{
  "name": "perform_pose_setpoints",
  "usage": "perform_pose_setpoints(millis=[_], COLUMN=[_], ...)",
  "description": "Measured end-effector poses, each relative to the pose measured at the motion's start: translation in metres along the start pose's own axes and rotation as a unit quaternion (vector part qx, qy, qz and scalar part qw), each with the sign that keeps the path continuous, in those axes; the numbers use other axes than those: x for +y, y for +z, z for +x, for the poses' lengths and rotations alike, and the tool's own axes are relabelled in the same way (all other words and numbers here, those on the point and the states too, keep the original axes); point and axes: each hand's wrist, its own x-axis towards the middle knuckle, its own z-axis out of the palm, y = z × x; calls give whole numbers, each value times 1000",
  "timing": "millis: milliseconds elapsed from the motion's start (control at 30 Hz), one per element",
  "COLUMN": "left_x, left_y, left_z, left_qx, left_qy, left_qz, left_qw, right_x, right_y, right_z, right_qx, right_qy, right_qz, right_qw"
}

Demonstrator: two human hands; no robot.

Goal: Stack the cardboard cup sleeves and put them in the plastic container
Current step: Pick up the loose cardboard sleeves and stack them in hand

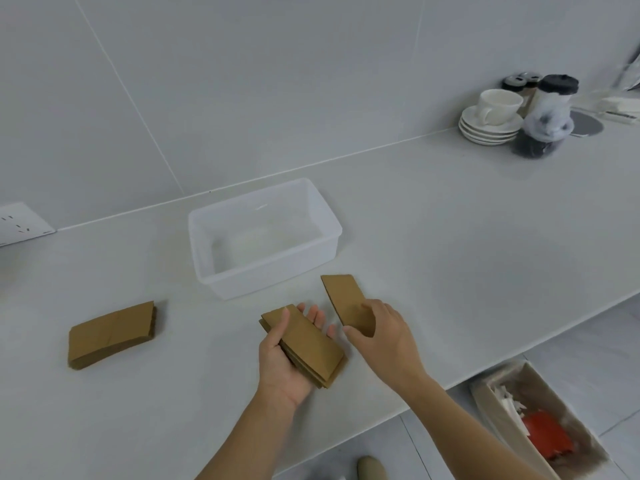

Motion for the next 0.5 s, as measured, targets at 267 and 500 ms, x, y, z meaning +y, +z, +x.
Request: perform_pose_setpoints(millis=[267, 500], left_x=[17, 28], left_y=[-5, -15], left_z=[-10, -12], left_qx=[-18, -54], left_qy=[-4, 19], left_qz=[35, 32], left_qw=[999, 998], right_x=[-43, -53], right_y=[11, 32], right_z=[-8, -19], right_qx=[-38, -86], right_qy=[-110, -179], right_qz=[46, 14], right_qw=[992, 980])
